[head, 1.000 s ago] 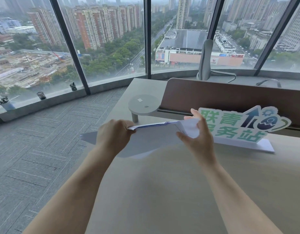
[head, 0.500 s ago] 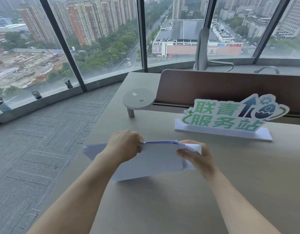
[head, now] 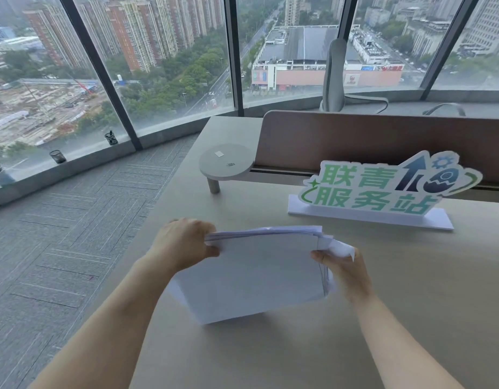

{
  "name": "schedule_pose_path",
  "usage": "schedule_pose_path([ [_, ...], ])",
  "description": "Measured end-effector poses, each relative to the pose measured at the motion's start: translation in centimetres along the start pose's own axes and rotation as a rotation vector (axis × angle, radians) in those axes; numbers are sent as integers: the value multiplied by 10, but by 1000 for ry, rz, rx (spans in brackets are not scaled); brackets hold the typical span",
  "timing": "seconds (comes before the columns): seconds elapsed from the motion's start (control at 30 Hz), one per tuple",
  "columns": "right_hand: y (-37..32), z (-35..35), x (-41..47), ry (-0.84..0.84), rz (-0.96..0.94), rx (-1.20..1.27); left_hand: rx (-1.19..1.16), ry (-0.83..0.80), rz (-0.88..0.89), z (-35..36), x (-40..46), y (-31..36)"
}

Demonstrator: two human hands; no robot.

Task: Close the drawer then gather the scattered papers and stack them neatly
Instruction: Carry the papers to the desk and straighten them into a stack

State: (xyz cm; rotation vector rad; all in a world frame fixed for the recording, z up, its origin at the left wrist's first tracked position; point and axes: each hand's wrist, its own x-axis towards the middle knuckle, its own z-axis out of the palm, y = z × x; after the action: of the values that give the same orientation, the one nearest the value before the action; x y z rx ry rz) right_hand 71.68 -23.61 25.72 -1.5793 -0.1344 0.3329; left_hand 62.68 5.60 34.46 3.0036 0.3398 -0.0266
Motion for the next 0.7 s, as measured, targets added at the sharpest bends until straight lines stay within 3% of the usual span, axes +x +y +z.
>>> schedule_pose_path([
  [0.27,3,-17,7,104,-2,-2,-447,4,-225,8,-1,-56],
  [0.4,-13,-19,3,86,-81,6,-998,119,-304,22,-12,-71],
  [0.47,-17,-22,3,96,-107,73,-1212,58,-331,38,-21,-79],
  [0.6,-14,-29,9,97,-143,170,-1401,-130,-318,71,-40,-67],
  [0.7,-10,-34,12,82,-146,213,-1524,-139,-305,87,-43,-48],
])
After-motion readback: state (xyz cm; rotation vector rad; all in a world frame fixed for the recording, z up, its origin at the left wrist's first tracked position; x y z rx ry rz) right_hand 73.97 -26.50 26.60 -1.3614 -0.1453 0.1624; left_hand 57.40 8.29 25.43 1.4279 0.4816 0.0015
